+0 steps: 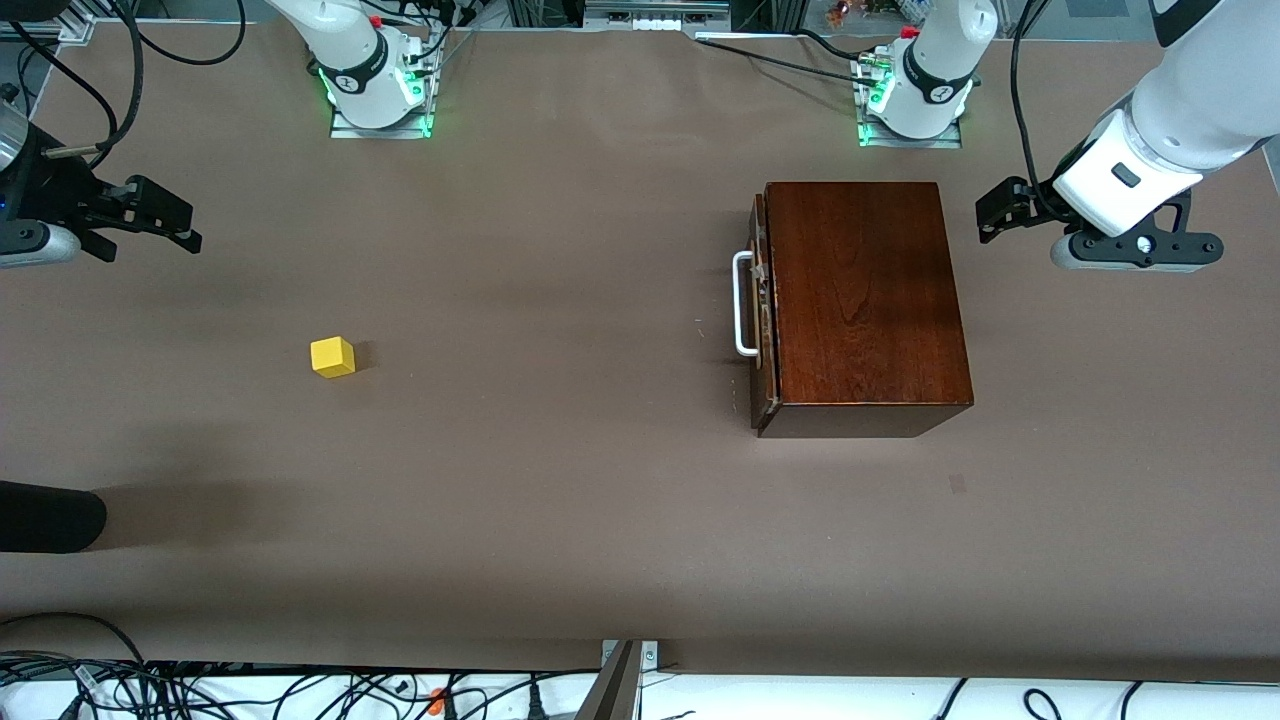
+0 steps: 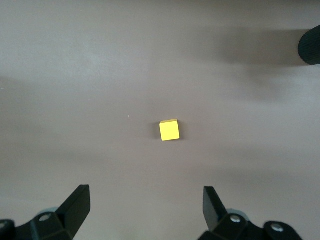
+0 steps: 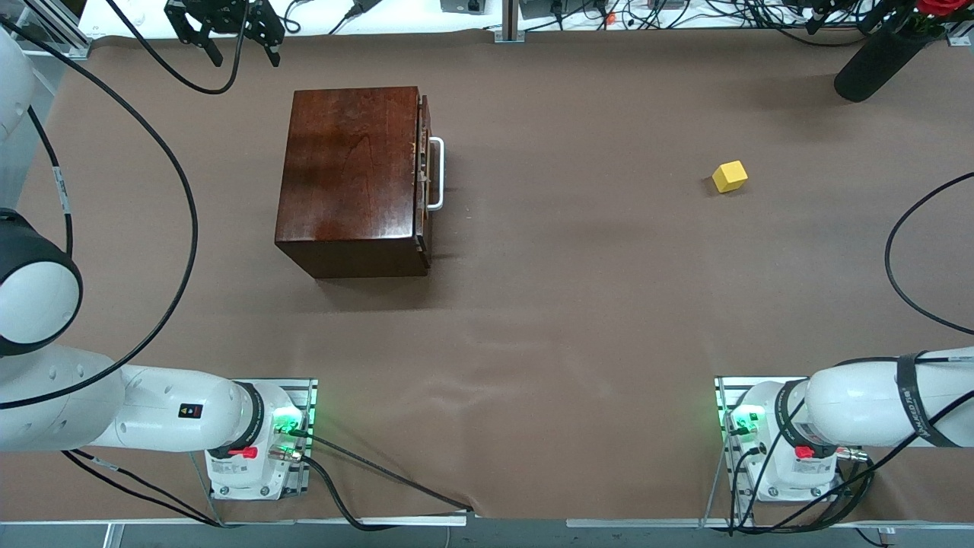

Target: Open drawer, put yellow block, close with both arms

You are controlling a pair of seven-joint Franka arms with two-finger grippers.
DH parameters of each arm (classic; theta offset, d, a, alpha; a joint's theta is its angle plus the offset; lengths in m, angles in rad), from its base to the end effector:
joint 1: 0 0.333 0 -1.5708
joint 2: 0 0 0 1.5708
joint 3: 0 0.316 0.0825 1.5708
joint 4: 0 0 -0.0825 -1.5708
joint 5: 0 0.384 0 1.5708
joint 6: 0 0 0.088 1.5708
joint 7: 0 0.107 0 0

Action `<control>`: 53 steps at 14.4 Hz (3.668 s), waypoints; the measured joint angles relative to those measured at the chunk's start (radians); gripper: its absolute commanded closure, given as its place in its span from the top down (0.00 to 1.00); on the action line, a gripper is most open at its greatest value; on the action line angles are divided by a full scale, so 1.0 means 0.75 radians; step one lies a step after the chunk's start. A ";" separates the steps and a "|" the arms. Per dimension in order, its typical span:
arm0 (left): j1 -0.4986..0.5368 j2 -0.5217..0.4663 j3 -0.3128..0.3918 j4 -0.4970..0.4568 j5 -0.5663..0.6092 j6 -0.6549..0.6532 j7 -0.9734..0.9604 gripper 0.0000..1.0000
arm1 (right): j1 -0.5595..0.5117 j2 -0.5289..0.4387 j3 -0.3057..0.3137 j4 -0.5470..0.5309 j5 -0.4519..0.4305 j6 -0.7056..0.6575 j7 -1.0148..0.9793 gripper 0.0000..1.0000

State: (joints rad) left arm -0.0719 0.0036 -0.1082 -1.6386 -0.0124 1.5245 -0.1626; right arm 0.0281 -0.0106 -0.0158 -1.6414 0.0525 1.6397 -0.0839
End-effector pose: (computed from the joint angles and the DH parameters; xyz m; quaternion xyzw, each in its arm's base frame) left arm 0.5383 -0.0993 0.5870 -0.9982 0.0087 0.0590 0.0037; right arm 0.5563 0.0121 0.6031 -0.9986 -0.0464 -0.0054 0.0261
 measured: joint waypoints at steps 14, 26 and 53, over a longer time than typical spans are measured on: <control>-0.011 0.008 -0.010 0.014 -0.004 -0.038 0.005 1.00 | 0.000 0.001 -0.003 0.000 0.000 0.000 0.000 1.00; -0.104 0.219 -0.425 0.012 -0.008 0.160 -0.390 1.00 | -0.001 0.001 -0.004 0.001 0.000 0.000 0.000 1.00; -0.503 0.774 -0.415 0.012 0.658 0.499 -1.035 1.00 | -0.003 0.028 -0.035 0.002 0.000 0.027 0.000 1.00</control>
State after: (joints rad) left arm -0.4489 0.5843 -0.4198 -1.6294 0.4808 1.8986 -0.9392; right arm 0.0259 0.0104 -0.0418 -1.6397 0.0524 1.6595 -0.0841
